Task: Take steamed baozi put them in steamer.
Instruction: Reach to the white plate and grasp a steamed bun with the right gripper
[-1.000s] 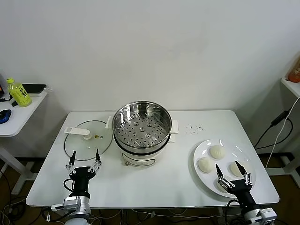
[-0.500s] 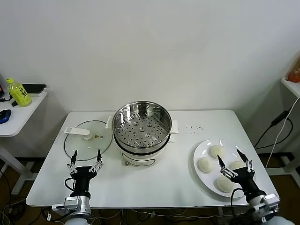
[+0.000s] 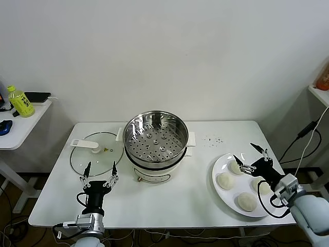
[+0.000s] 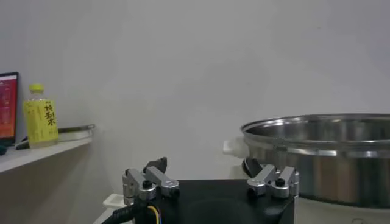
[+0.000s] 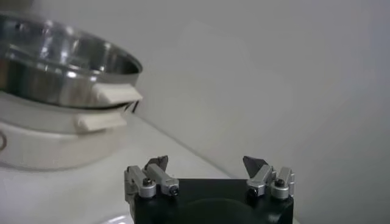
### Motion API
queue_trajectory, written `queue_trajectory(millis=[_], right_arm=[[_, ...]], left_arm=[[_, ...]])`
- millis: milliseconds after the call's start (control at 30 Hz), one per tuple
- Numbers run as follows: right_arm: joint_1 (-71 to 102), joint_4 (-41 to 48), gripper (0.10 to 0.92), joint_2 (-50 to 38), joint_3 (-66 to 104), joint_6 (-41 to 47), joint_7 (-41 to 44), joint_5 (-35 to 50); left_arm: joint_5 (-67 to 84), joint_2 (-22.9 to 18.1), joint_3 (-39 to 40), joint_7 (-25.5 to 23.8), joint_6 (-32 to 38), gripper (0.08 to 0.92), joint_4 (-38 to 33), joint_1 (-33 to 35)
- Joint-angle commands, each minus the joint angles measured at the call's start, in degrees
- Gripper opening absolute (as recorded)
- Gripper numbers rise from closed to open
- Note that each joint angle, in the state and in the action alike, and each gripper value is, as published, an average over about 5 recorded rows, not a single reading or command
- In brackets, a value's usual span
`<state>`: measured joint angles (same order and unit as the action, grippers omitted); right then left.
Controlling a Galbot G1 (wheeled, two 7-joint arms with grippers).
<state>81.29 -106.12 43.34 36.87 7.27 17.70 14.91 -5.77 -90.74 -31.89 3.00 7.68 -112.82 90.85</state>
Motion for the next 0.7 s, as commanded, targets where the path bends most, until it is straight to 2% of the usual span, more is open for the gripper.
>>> queue_trajectory(millis=[33, 333, 700], right_arm=[[-12.46, 2.75, 0.823, -11.98, -5.33, 10.49, 12.86, -3.61], [-33.59, 10.32, 0.823, -20.17, -25.55, 10.94, 24.37, -4.43], [-58.55, 19.72, 0.823, -22.55, -51.64, 7.32, 41.24, -5.92]], left_arm=[[-0.53, -0.20, 0.10, -0.34, 0.33, 0.823, 0.63, -0.11], [0.80, -0.19, 0.26, 0.24, 0.98, 0.823, 1.87, 0.17], [0.21, -0.14, 1.08, 0.52, 0.47, 0.823, 0.59, 0.64]])
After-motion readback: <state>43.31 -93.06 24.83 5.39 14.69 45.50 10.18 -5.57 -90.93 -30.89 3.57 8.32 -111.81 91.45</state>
